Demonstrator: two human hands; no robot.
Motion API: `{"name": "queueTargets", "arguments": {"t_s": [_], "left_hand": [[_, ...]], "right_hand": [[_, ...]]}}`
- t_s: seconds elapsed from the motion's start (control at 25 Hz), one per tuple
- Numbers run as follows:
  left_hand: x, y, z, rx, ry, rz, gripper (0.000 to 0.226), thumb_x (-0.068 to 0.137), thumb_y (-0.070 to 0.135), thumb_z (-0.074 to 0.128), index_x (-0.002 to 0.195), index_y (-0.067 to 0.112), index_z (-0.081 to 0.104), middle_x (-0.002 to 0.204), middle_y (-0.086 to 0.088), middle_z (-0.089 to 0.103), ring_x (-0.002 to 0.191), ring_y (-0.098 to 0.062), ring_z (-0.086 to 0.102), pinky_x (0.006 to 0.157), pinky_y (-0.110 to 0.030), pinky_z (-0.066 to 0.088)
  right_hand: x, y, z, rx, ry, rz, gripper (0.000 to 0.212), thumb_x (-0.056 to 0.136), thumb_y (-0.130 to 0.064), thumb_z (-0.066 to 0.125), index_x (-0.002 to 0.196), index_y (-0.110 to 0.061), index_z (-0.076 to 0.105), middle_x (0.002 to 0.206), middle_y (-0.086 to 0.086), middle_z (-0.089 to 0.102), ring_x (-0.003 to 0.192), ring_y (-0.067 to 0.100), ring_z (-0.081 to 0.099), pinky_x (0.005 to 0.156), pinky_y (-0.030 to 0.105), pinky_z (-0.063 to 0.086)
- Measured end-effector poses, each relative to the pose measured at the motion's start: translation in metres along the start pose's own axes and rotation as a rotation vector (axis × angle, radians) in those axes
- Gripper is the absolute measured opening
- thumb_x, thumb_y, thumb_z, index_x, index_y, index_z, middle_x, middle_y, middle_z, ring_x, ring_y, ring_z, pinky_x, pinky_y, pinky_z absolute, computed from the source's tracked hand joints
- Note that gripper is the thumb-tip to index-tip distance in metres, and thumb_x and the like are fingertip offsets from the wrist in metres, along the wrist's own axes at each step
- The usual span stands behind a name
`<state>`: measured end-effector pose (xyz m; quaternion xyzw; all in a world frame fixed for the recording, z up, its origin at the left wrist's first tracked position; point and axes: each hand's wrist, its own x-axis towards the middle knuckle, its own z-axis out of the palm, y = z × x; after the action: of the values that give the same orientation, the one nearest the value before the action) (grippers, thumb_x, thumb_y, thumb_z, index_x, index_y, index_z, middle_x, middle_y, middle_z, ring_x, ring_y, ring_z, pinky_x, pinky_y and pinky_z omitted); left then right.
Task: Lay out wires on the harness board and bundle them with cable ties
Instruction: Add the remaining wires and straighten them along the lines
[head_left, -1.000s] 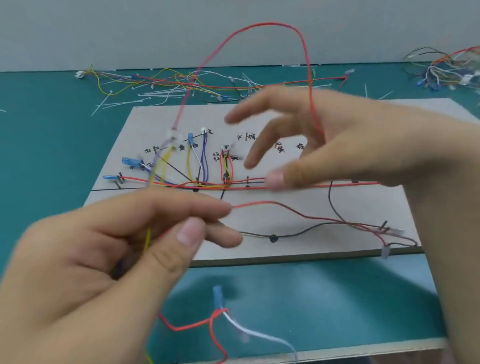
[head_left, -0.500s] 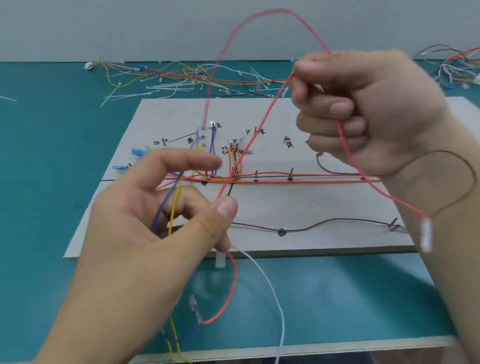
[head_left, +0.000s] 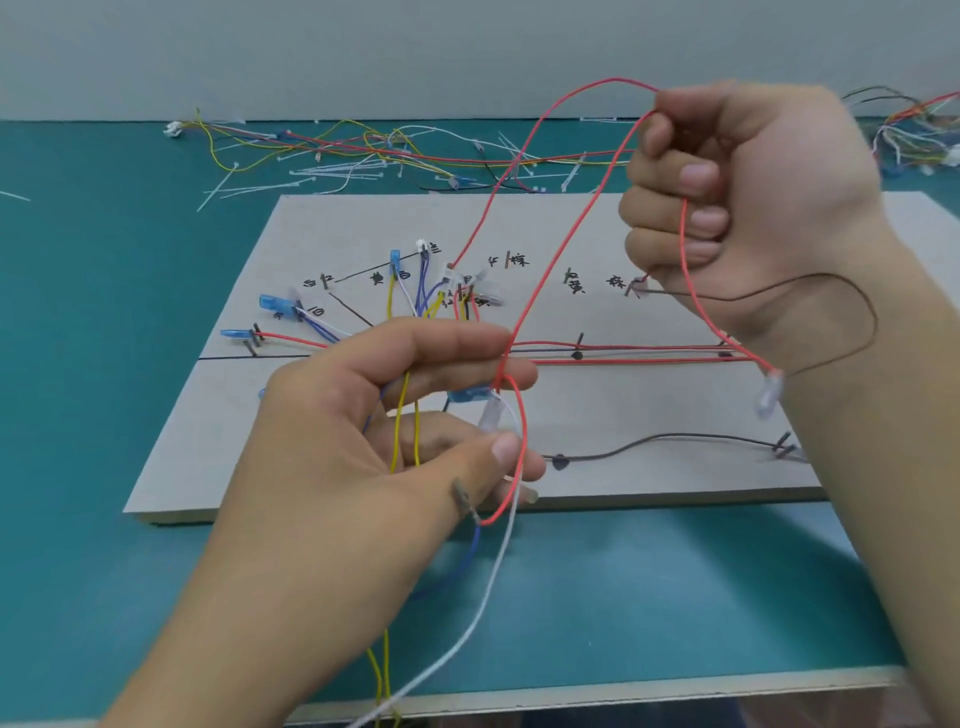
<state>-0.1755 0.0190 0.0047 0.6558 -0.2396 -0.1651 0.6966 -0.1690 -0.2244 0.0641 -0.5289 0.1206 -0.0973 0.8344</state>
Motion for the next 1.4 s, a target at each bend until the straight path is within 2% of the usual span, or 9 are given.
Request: {"name": "queueTargets", "arguments": {"t_s": [0.24, 0.44, 0.56, 0.76, 0.92, 1.04, 1.16, 1.24, 1.4], "left_hand": [[0.004, -0.007, 0.000, -0.012, 0.050, -0.018, 0.030, 0.081, 0.008, 0.065, 0.105, 0.023, 0.077, 0.106, 0.001, 0.080, 0.083, -0.027, 0.080, 0.070, -0.030, 0.064], [0.002, 0.000, 0.000, 0.065, 0.143, 0.065, 0.033, 0.077, 0.004, 0.071, 0.099, 0.027, 0.080, 0.096, 0.006, 0.081, 0.087, -0.017, 0.078, 0.077, -0.021, 0.061], [0.005, 0.002, 0.000, 0.055, 0.171, 0.065, 0.034, 0.073, 0.004, 0.075, 0.097, 0.027, 0.080, 0.094, 0.005, 0.081, 0.083, -0.016, 0.078, 0.076, -0.021, 0.060], [0.007, 0.005, 0.003, 0.057, 0.227, 0.073, 0.043, 0.063, -0.005, 0.088, 0.094, 0.023, 0.077, 0.094, 0.003, 0.080, 0.066, -0.016, 0.074, 0.065, -0.018, 0.058], [0.007, 0.007, 0.007, 0.104, 0.251, 0.111, 0.044, 0.066, -0.016, 0.085, 0.090, 0.019, 0.074, 0.083, 0.001, 0.078, 0.068, -0.014, 0.075, 0.064, -0.017, 0.058], [0.007, 0.010, 0.010, 0.112, 0.251, 0.132, 0.043, 0.063, -0.012, 0.089, 0.088, 0.019, 0.073, 0.080, -0.002, 0.077, 0.075, -0.016, 0.076, 0.068, -0.018, 0.059], [0.006, 0.010, 0.013, 0.096, 0.244, 0.147, 0.039, 0.060, -0.001, 0.087, 0.089, 0.021, 0.072, 0.078, -0.001, 0.077, 0.077, -0.017, 0.077, 0.069, -0.020, 0.060], [0.005, 0.009, 0.015, 0.104, 0.247, 0.164, 0.039, 0.063, 0.000, 0.085, 0.090, 0.024, 0.072, 0.079, 0.000, 0.077, 0.078, -0.018, 0.077, 0.070, -0.020, 0.060], [0.005, 0.006, 0.018, 0.179, 0.227, 0.194, 0.046, 0.066, -0.008, 0.084, 0.095, 0.025, 0.072, 0.084, 0.005, 0.078, 0.082, -0.016, 0.077, 0.071, -0.020, 0.059]], "right_hand": [[0.000, 0.001, 0.002, -0.047, 0.034, -0.017, 0.035, 0.097, -0.024, 0.038, 0.063, -0.016, 0.044, 0.052, -0.002, 0.018, 0.050, 0.017, 0.012, 0.046, 0.027, 0.013], [-0.002, 0.000, 0.003, -0.171, 0.045, -0.015, 0.029, 0.092, -0.019, 0.038, 0.065, -0.015, 0.049, 0.054, 0.000, 0.025, 0.048, 0.018, 0.026, 0.047, 0.023, 0.023], [-0.004, 0.005, 0.006, -0.384, -0.109, 0.002, 0.022, 0.088, -0.016, 0.044, 0.076, -0.011, 0.062, 0.059, 0.005, 0.044, 0.039, 0.013, 0.021, 0.038, 0.015, 0.017], [-0.010, 0.010, 0.007, -0.598, -0.445, 0.149, 0.032, 0.088, -0.038, 0.061, 0.094, -0.010, 0.075, 0.077, 0.007, 0.065, 0.034, 0.006, 0.021, 0.038, 0.008, 0.020], [-0.012, 0.014, 0.007, -0.750, -0.610, 0.190, 0.019, 0.084, -0.014, 0.067, 0.099, -0.006, 0.075, 0.083, 0.012, 0.074, 0.037, 0.007, 0.024, 0.042, 0.008, 0.021], [-0.014, 0.017, 0.009, -0.822, -0.659, 0.178, 0.015, 0.080, -0.008, 0.073, 0.095, -0.009, 0.077, 0.082, 0.013, 0.074, 0.036, 0.002, 0.031, 0.040, 0.010, 0.018], [-0.015, 0.017, 0.011, -0.853, -0.654, 0.131, 0.014, 0.076, -0.014, 0.079, 0.089, -0.008, 0.078, 0.078, 0.011, 0.076, 0.039, 0.003, 0.035, 0.042, 0.020, 0.013], [-0.017, 0.017, 0.013, -0.863, -0.677, 0.109, 0.017, 0.075, -0.018, 0.082, 0.087, -0.007, 0.078, 0.080, 0.014, 0.077, 0.043, 0.006, 0.038, 0.045, 0.026, 0.016], [-0.019, 0.017, 0.012, -0.935, -0.713, 0.041, 0.012, 0.075, 0.000, 0.085, 0.077, -0.005, 0.075, 0.070, 0.010, 0.075, 0.041, -0.003, 0.052, 0.046, 0.004, 0.035]]}}
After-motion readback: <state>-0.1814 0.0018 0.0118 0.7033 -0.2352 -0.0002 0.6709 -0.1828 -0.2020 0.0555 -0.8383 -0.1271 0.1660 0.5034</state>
